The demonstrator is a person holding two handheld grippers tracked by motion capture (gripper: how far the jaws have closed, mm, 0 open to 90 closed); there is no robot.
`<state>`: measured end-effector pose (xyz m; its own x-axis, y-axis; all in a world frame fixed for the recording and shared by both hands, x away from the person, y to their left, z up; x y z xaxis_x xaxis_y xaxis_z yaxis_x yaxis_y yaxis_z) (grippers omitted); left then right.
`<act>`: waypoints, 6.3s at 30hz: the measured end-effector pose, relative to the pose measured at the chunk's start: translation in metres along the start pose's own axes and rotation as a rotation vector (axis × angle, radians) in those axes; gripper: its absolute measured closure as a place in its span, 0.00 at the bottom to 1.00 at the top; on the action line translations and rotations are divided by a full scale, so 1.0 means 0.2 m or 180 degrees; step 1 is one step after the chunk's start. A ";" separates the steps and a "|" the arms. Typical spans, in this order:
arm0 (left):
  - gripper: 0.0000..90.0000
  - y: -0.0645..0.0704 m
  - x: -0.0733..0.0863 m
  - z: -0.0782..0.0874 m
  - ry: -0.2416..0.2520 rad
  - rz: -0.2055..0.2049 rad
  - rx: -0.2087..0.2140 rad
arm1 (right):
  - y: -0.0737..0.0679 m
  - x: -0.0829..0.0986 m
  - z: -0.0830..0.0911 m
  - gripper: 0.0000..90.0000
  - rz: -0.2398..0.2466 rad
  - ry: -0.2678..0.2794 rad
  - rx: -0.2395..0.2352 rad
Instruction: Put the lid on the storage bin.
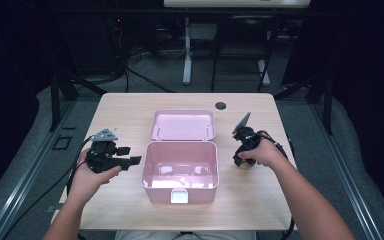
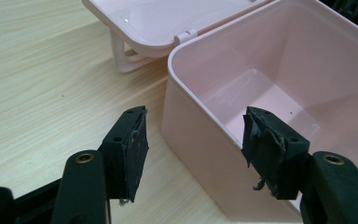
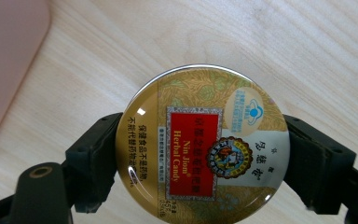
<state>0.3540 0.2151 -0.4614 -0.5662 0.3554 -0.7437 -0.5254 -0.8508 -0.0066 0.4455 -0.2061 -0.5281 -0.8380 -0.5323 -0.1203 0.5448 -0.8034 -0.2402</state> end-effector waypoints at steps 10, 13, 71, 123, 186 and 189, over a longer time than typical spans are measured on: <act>0.44 0.00 0.00 0.00 0.0015 0.0005 -0.0002 | -0.07 -0.01 0.08 0.22 0.0130 -0.0090 -0.0027; 0.44 0.00 0.00 0.00 0.0007 0.0000 0.0000 | -0.09 -0.01 0.11 0.22 0.0166 -0.0105 -0.0016; 0.44 -0.01 0.01 0.00 -0.0002 0.0009 0.0024 | -0.58 -0.15 0.46 0.22 0.1307 -0.0295 -0.0119; 0.44 -0.01 0.01 0.00 -0.0021 0.0011 0.0032 | -0.87 -0.24 0.17 0.22 0.2771 -0.0727 -0.0219; 0.44 0.00 0.02 -0.02 -0.0046 -0.0001 0.0057 | -0.78 -0.21 -0.16 0.22 0.2928 -0.1029 -0.0236; 0.44 0.00 0.02 -0.02 -0.0058 -0.0006 0.0065 | -0.77 -0.21 -0.17 0.22 0.2909 -0.1044 -0.0232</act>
<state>0.3539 0.2150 -0.4663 -0.5767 0.3641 -0.7313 -0.5392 -0.8422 0.0059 0.3957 -0.0507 -0.5182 -0.0366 -0.9992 -0.0184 0.9683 -0.0309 -0.2478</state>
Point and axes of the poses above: each handheld gripper's, and its own axes: z roughly backward along the jaws, x roughly out of its underside, y roughly to its right, the point moved 2 cm from there along -z, roughly forward along the jaws, and after that the axes turned 14 degrees about -x, right-handed, at the moved point
